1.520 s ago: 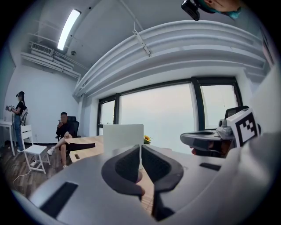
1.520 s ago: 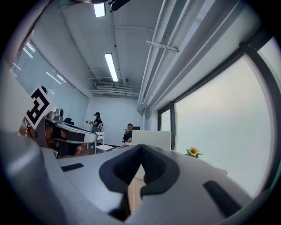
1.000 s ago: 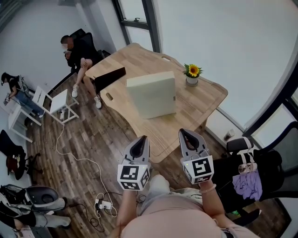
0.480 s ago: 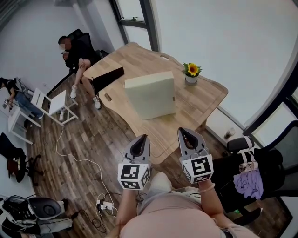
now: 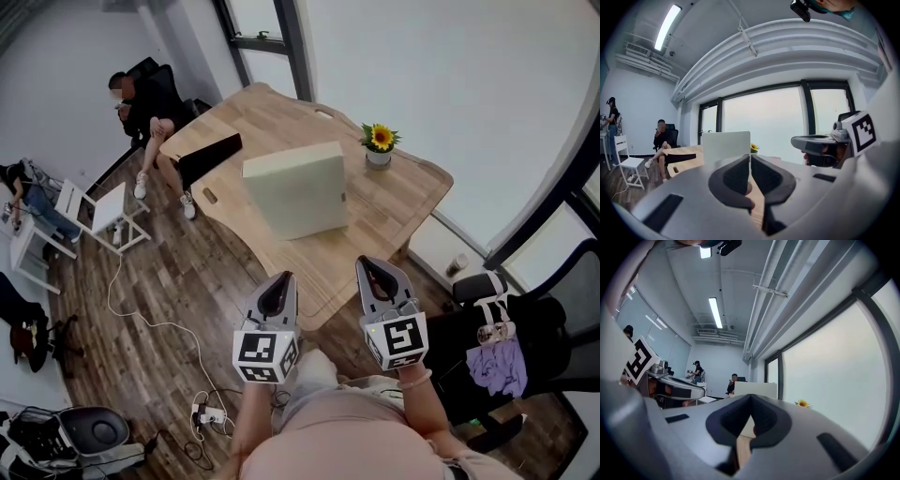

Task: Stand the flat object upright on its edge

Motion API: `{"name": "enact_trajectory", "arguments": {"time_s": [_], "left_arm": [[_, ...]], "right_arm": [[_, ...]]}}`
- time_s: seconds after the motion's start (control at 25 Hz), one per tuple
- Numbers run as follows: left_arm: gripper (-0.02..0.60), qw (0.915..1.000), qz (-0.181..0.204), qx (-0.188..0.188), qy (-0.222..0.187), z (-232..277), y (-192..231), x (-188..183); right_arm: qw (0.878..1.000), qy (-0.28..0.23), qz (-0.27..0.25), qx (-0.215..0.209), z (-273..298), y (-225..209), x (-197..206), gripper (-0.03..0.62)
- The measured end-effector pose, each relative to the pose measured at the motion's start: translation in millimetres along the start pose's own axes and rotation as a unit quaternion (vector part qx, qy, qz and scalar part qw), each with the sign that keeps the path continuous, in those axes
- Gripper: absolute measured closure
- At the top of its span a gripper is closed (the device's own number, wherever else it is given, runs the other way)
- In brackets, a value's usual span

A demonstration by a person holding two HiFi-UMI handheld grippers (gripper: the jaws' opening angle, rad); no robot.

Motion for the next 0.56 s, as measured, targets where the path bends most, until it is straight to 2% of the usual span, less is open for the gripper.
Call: {"name": "enact_trajectory", "arguments": {"time_s": [0.56], "left_arm": [[0.561,1.0000,0.002,0.002,-0.003,-5,-17,-8]], "right_arm": [[1.000,-0.005,0.000,-0.002,-14,-5,-4,0.594]]}}
Point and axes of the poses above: the fingertips, and each gripper's own axes: z forward along the fingers, y to its left, x out of its underside, the point moved 2 cm from there along -z, backward along the fingers, and after that the axes turned 12 degrees about -x, right-handed, at the moved point
